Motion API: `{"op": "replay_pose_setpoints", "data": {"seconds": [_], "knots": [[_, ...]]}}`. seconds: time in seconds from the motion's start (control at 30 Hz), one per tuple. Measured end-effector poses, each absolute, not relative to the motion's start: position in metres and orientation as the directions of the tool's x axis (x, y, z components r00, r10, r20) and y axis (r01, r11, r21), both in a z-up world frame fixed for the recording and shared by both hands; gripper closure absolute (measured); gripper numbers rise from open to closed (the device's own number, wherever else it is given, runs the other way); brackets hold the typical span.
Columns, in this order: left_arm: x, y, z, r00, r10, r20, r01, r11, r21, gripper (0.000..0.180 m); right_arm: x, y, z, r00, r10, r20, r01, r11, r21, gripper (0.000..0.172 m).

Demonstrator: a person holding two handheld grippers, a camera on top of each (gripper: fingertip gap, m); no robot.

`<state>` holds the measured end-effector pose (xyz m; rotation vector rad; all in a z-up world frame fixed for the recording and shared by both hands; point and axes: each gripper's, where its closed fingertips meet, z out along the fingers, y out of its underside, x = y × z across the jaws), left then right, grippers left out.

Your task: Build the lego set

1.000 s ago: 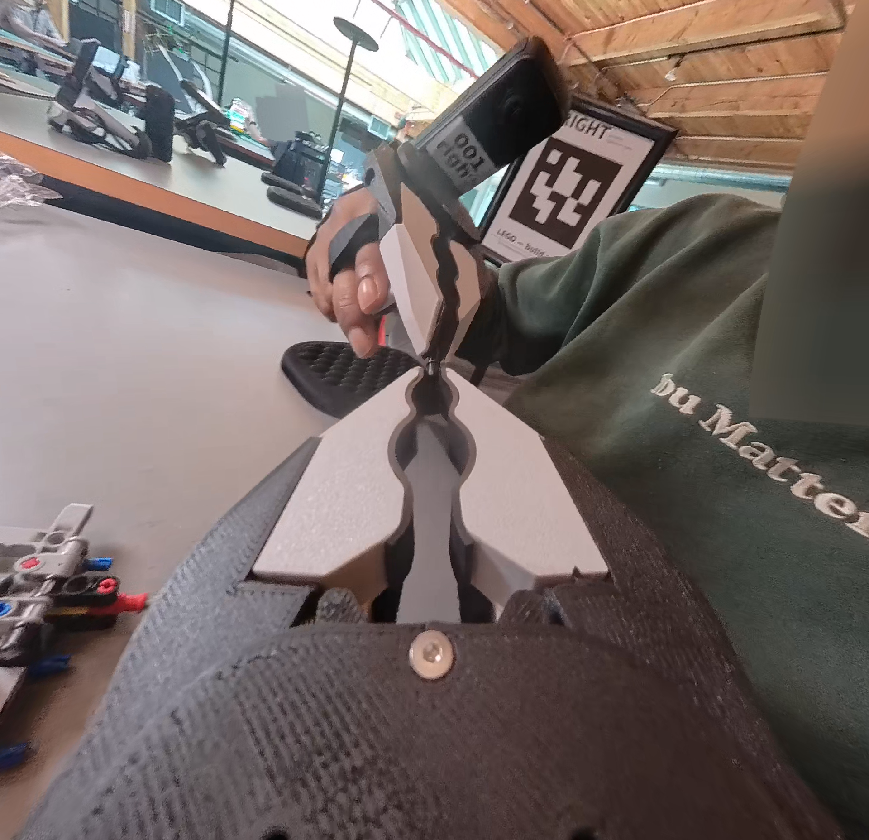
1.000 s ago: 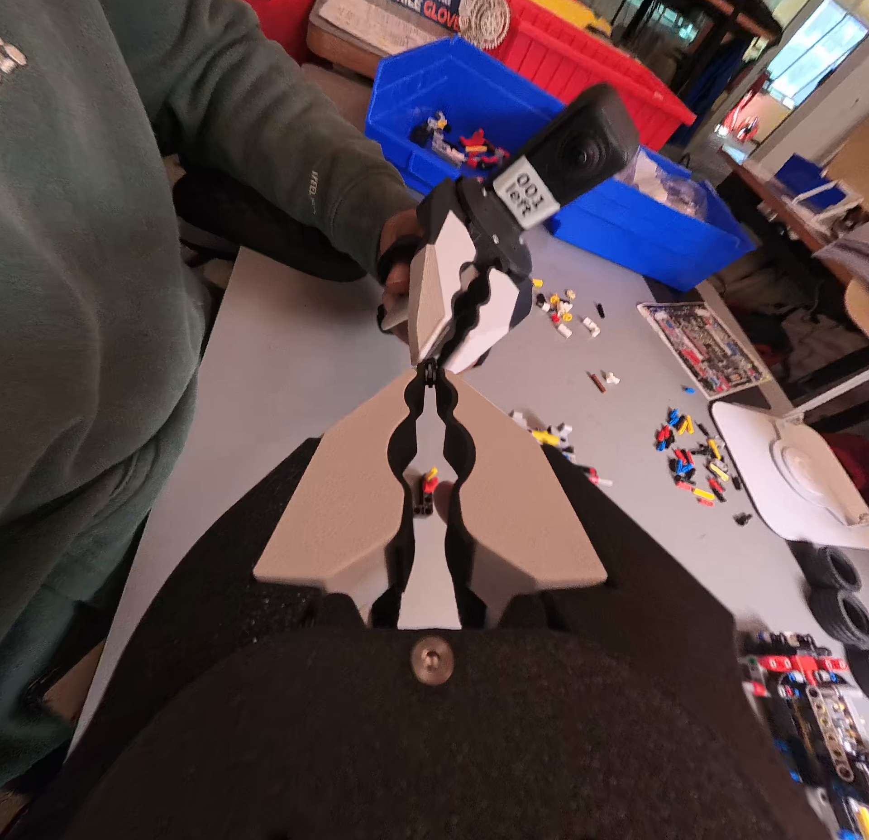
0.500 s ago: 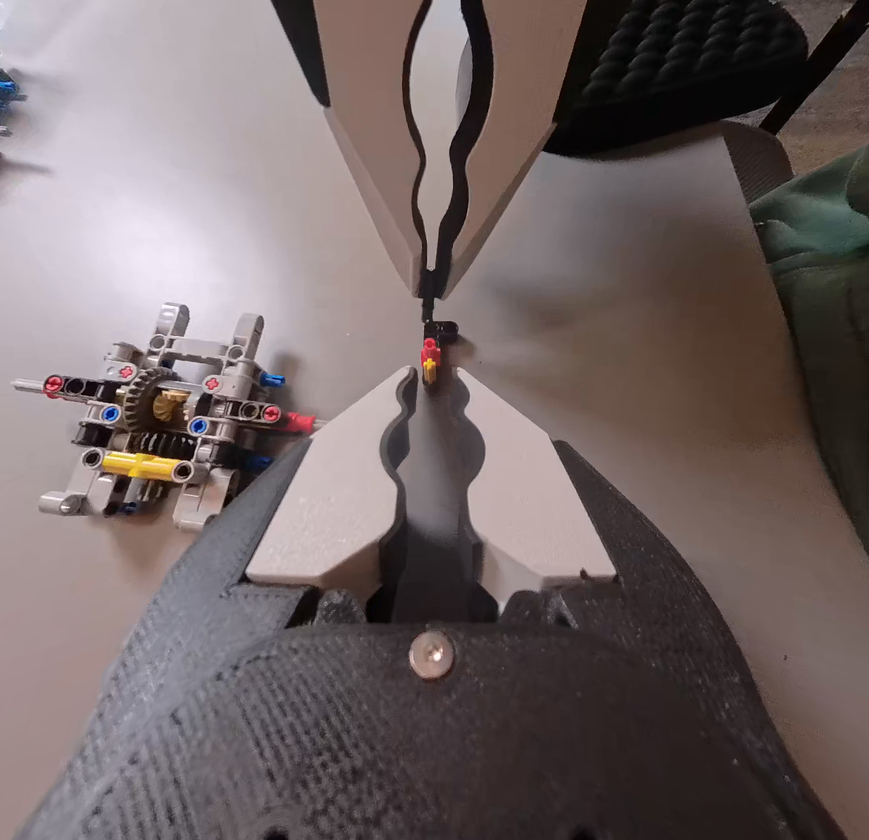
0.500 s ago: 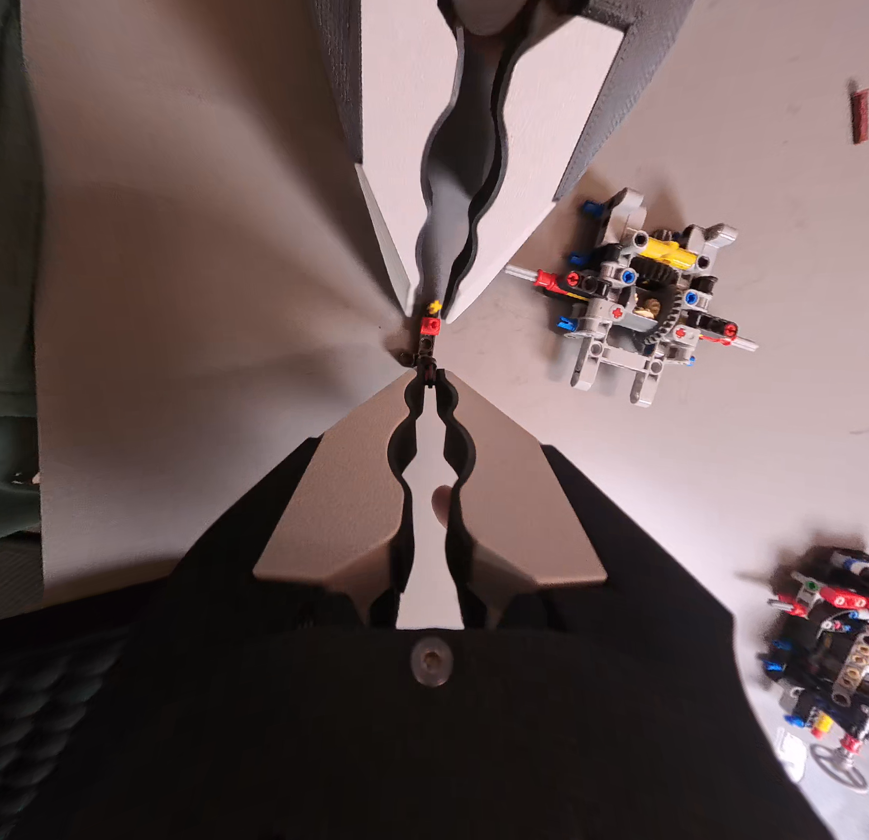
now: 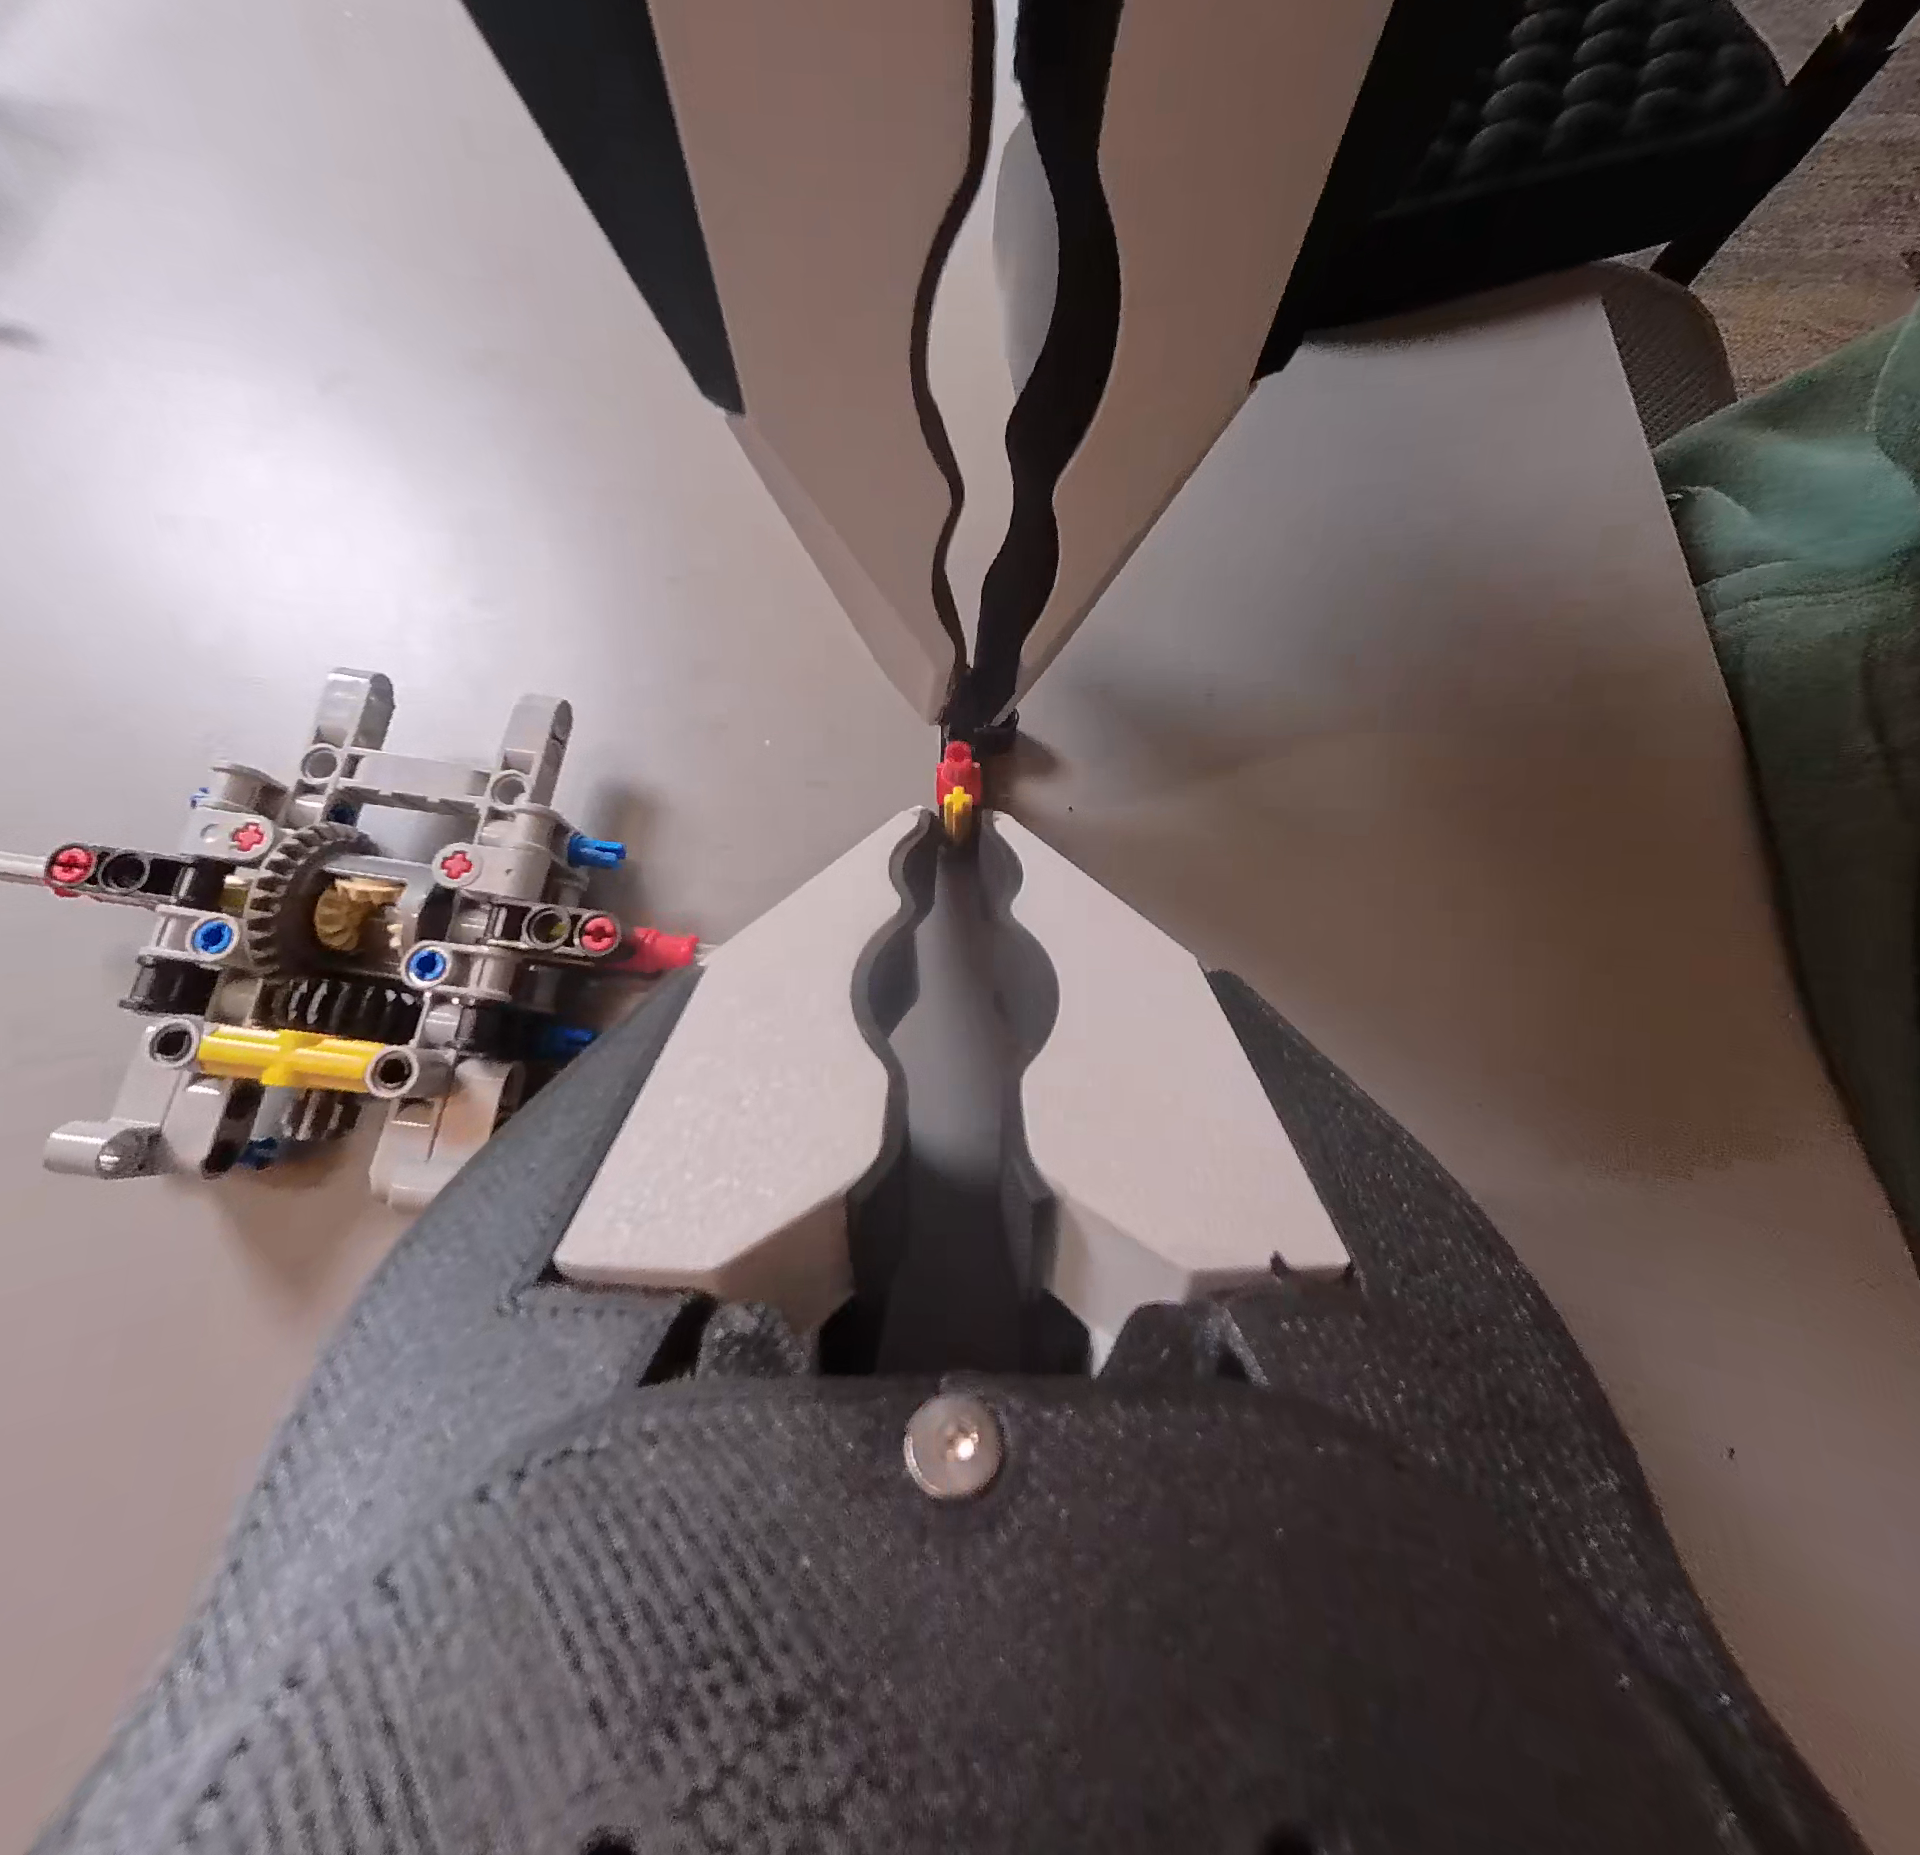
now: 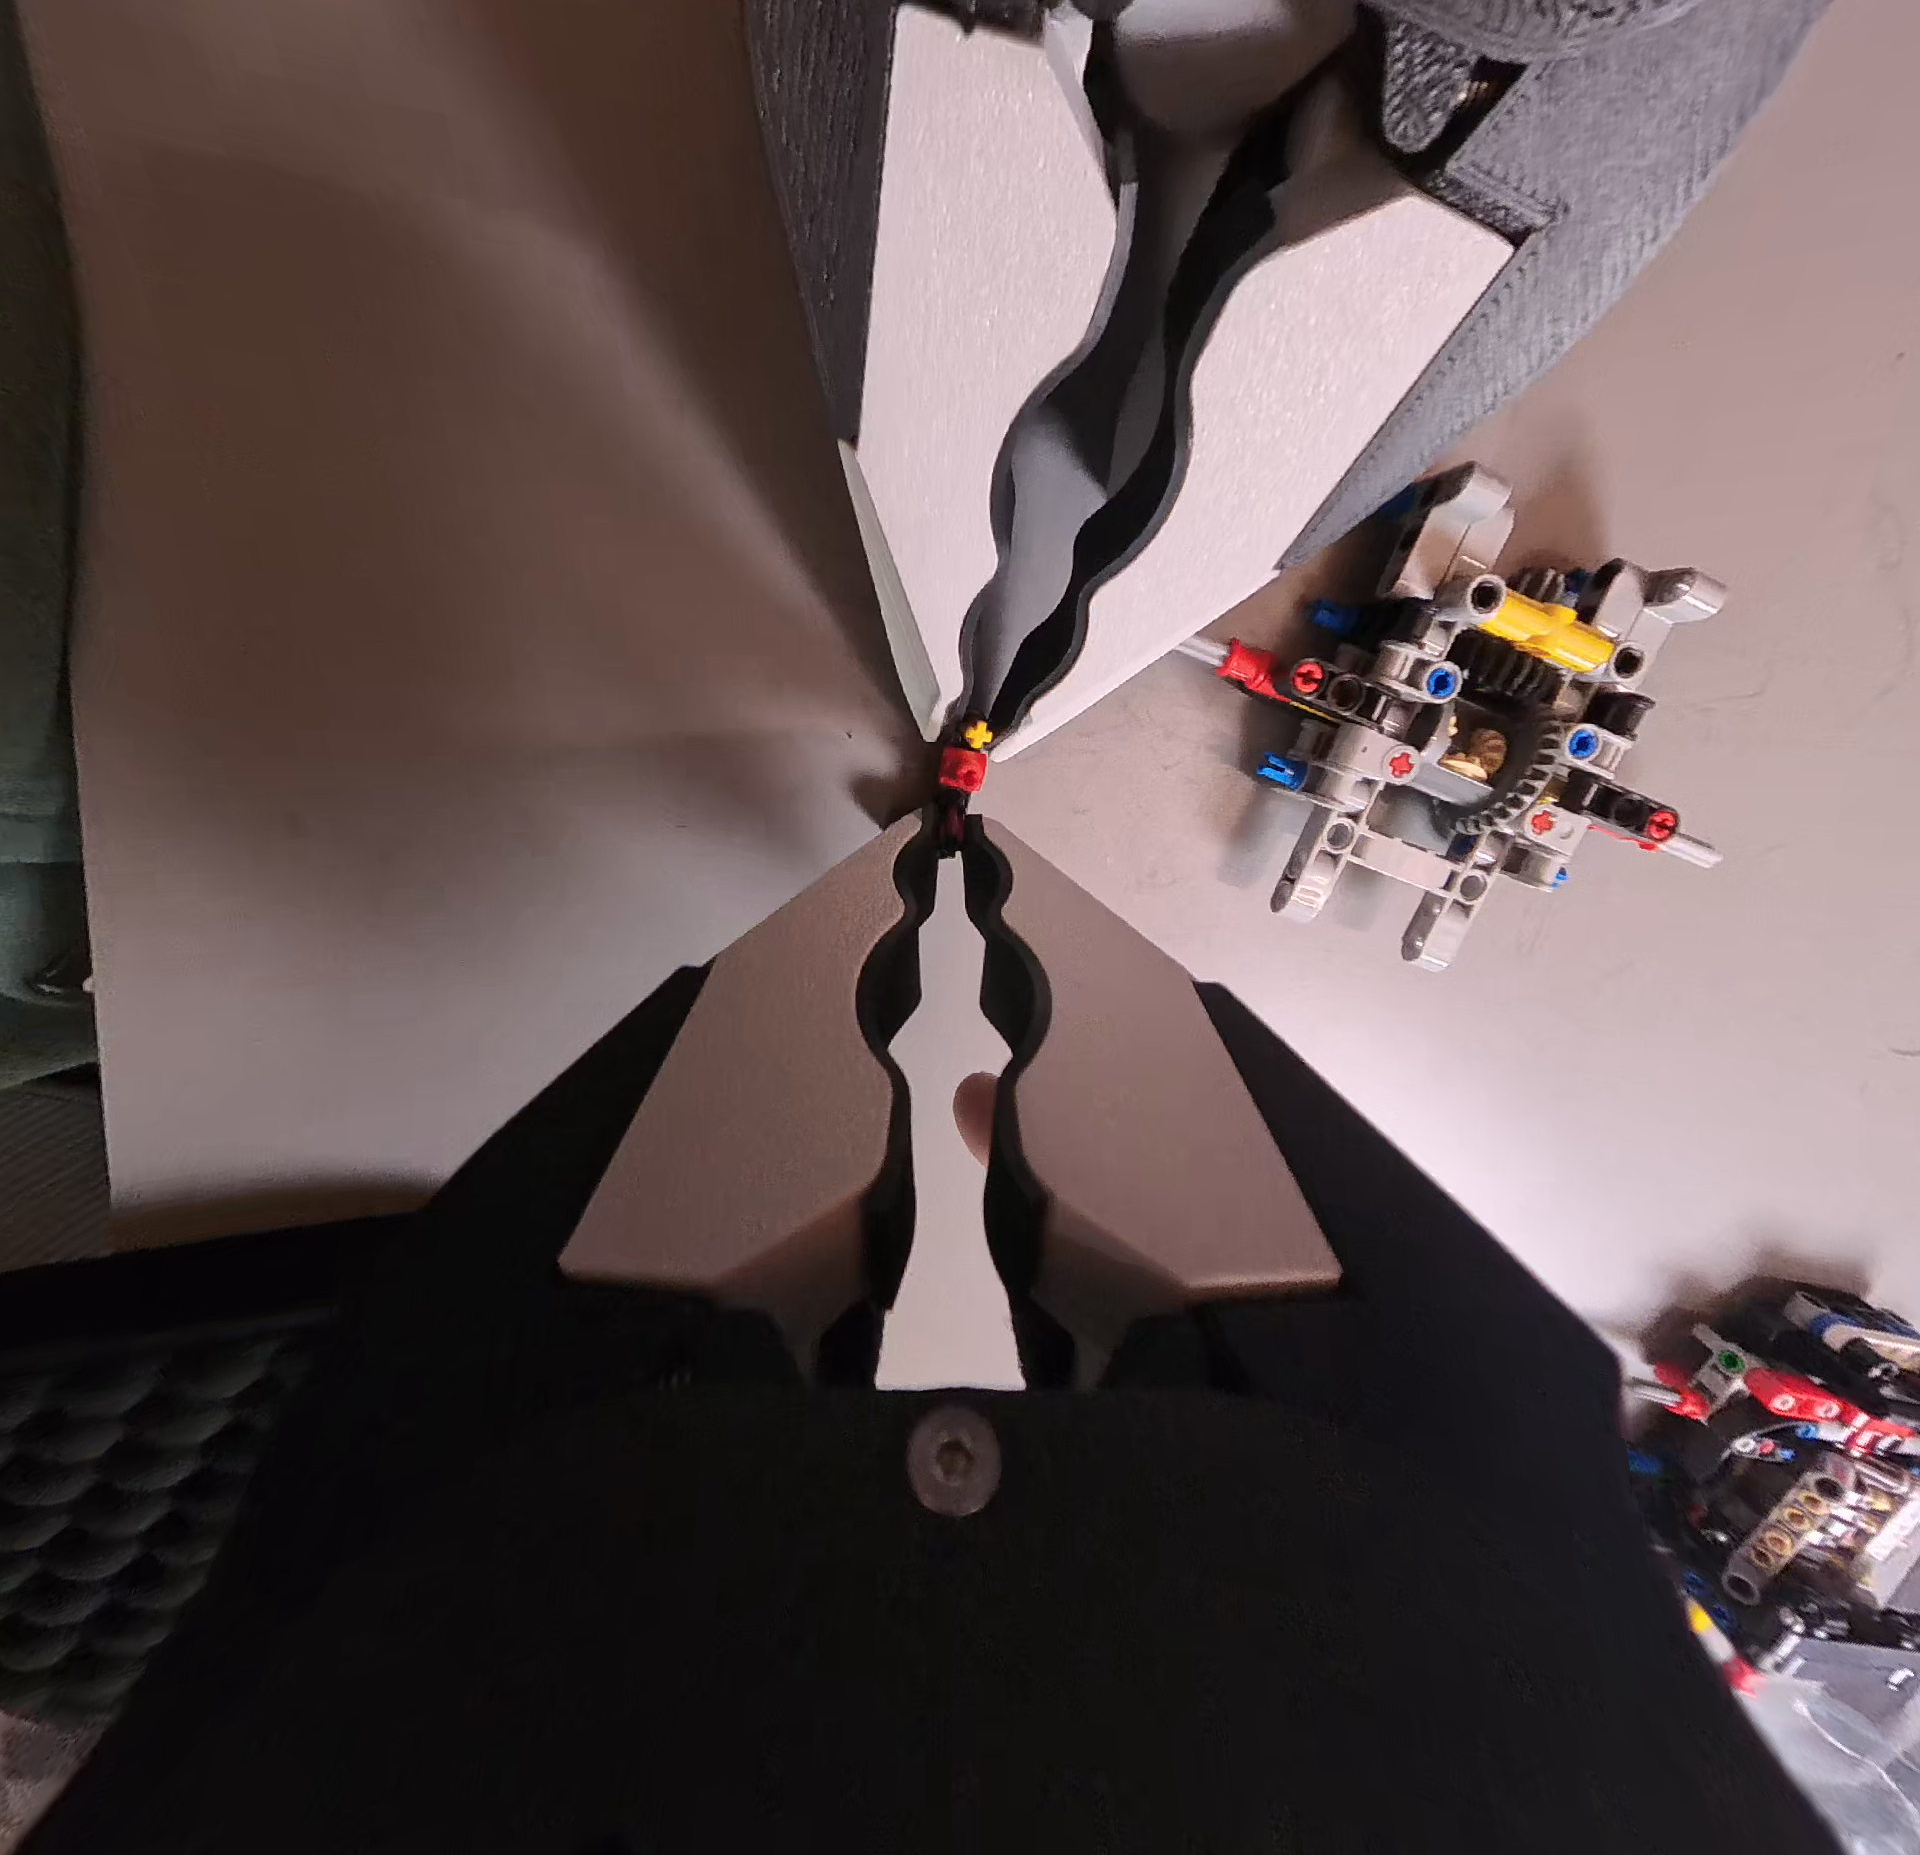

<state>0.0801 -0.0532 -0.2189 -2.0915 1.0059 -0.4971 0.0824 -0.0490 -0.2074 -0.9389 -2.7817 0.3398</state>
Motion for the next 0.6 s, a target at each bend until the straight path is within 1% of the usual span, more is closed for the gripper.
{"op": "replay_pose_setpoints", "data": {"seconds": [0.03,0.27,0.6], "knots": [[0.0801,-0.0533,-0.219,0.615,-0.788,0.026,-0.495,-0.412,-0.765,0.174,0.0823,-0.0491,-0.2074,-0.788,0.607,0.101,0.568,0.78,-0.263,0.169],[0.0792,-0.053,-0.2191,0.602,-0.798,0.038,-0.495,-0.41,-0.766,0.174,0.0814,-0.0496,-0.2078,-0.819,0.566,0.097,0.541,0.817,-0.2,0.169],[0.0791,-0.053,-0.2191,0.584,-0.809,0.069,-0.489,-0.418,-0.766,0.174,0.0802,-0.052,-0.2084,-0.849,0.526,0.061,0.513,0.846,-0.147,0.17]]}}
